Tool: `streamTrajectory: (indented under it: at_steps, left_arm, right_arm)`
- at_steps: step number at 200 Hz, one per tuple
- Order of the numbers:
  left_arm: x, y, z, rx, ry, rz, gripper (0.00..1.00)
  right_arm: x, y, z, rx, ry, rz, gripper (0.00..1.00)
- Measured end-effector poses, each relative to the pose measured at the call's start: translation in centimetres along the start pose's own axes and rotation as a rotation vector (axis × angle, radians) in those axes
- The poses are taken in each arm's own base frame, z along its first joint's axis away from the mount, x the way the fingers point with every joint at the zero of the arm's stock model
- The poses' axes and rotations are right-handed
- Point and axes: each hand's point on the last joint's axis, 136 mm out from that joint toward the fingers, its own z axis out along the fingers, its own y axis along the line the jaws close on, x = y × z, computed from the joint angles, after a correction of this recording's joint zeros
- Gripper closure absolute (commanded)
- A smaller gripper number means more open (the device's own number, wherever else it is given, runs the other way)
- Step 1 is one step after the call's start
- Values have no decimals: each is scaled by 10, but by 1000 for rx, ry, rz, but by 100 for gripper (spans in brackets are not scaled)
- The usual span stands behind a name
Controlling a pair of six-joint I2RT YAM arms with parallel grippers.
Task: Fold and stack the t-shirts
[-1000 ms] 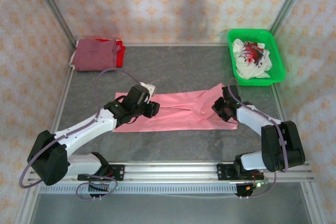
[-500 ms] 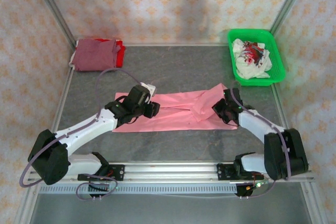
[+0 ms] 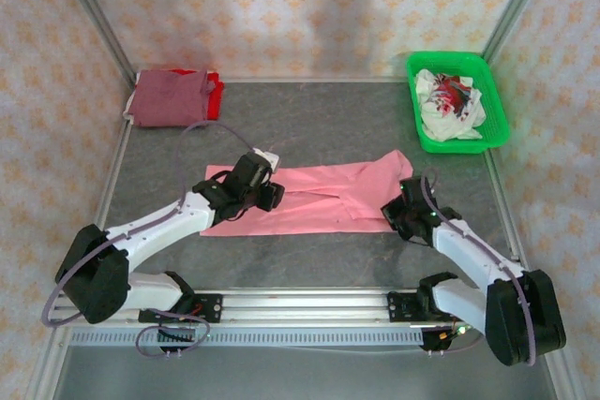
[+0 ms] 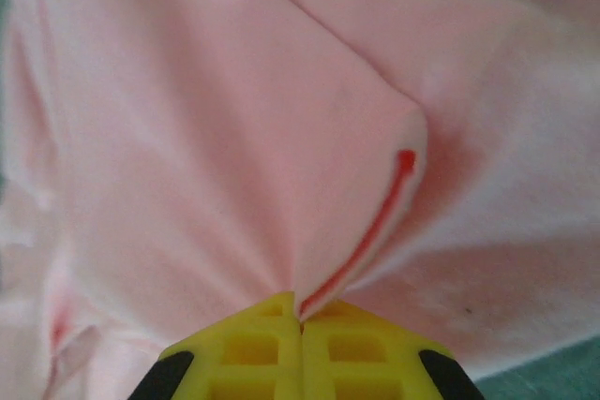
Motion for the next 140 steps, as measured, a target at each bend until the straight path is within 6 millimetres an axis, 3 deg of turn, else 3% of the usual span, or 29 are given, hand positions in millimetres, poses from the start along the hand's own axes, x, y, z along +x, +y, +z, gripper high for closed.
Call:
streamTrajectory:
  at_steps: [36, 50, 82, 98, 118, 140]
  left_arm:
    - [2, 3, 5, -22, 10, 2, 48]
    - [1, 3, 7, -25, 13, 3, 48]
    - [-4, 6, 10, -49, 4, -2, 46]
    - [-7, 12, 16, -65, 14, -28, 46]
    - [-9, 36, 29, -114, 39, -114, 46]
    - [-5, 68, 47, -179, 87, -222, 46]
  right_arm:
    - [14, -16, 2, 44, 22, 16, 88]
    - [12, -15, -3, 34, 1, 23, 78]
    - [-1, -13, -22, 25, -83, 13, 77]
    - [-12, -5, -35, 20, -139, -17, 77]
    - [-26, 14, -47, 26, -190, -85, 80]
    - [-37, 41, -42, 89, -189, -196, 82]
